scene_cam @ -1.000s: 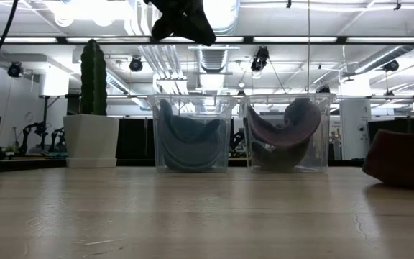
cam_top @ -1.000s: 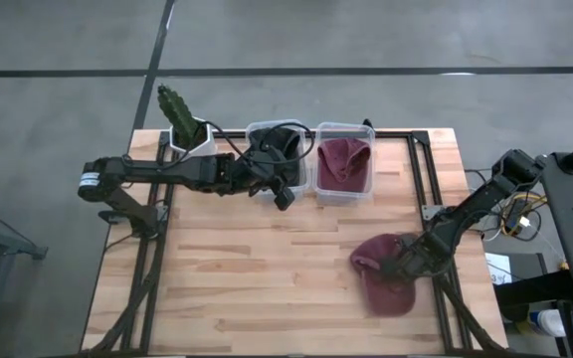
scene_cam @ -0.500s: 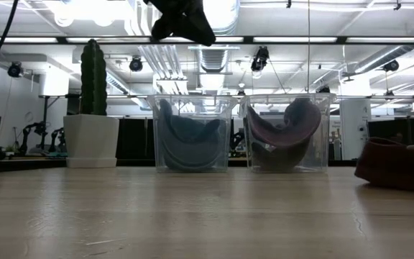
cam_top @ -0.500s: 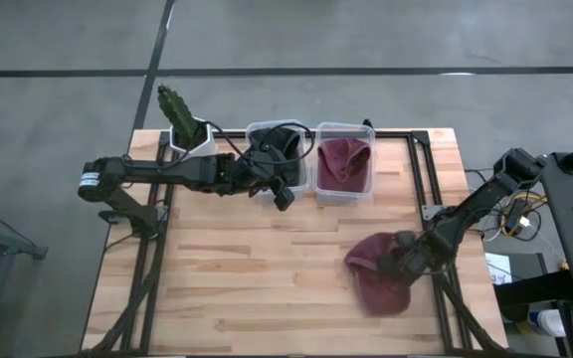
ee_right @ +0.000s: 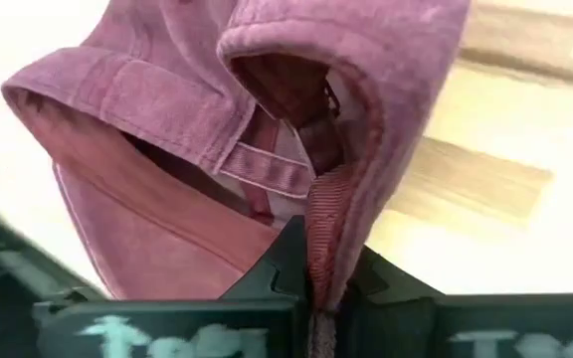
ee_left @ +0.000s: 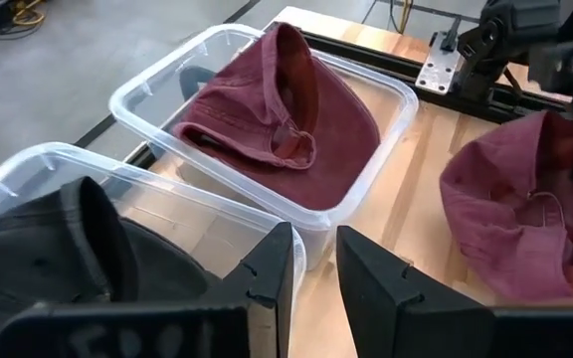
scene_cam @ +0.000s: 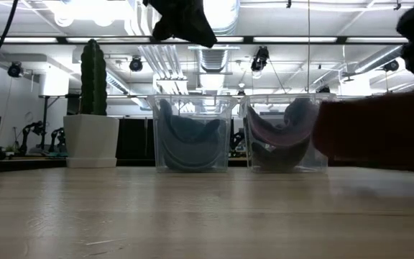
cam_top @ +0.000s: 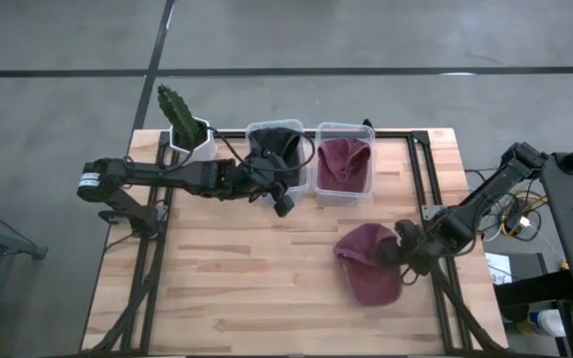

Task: Pick & Place hat
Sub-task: Put the pink cap into the right transparent bin, then return to Home Position

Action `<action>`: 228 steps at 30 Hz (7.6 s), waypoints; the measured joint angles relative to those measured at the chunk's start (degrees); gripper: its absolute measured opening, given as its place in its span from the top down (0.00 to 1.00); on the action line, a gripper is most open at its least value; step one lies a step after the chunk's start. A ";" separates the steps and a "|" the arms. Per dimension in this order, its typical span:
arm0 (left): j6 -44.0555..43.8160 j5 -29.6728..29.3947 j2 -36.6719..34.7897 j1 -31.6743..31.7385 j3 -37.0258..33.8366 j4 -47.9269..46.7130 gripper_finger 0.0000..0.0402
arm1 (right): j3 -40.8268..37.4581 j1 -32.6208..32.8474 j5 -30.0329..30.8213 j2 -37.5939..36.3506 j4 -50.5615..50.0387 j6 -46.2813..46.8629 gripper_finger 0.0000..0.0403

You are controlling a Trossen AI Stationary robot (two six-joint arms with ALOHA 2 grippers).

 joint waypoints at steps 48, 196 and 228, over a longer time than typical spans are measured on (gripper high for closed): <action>0.76 11.89 -16.13 -0.02 -29.06 31.62 0.82 | 25.36 -35.05 18.89 -13.36 -9.59 -47.50 0.98; 1.46 11.50 -19.53 -0.02 -30.23 28.97 0.82 | 46.62 -71.67 6.27 32.29 -18.11 -102.43 0.98; 1.31 12.99 -37.14 -0.37 -30.26 13.91 0.82 | 20.63 -46.89 12.31 -14.24 6.75 -99.85 0.98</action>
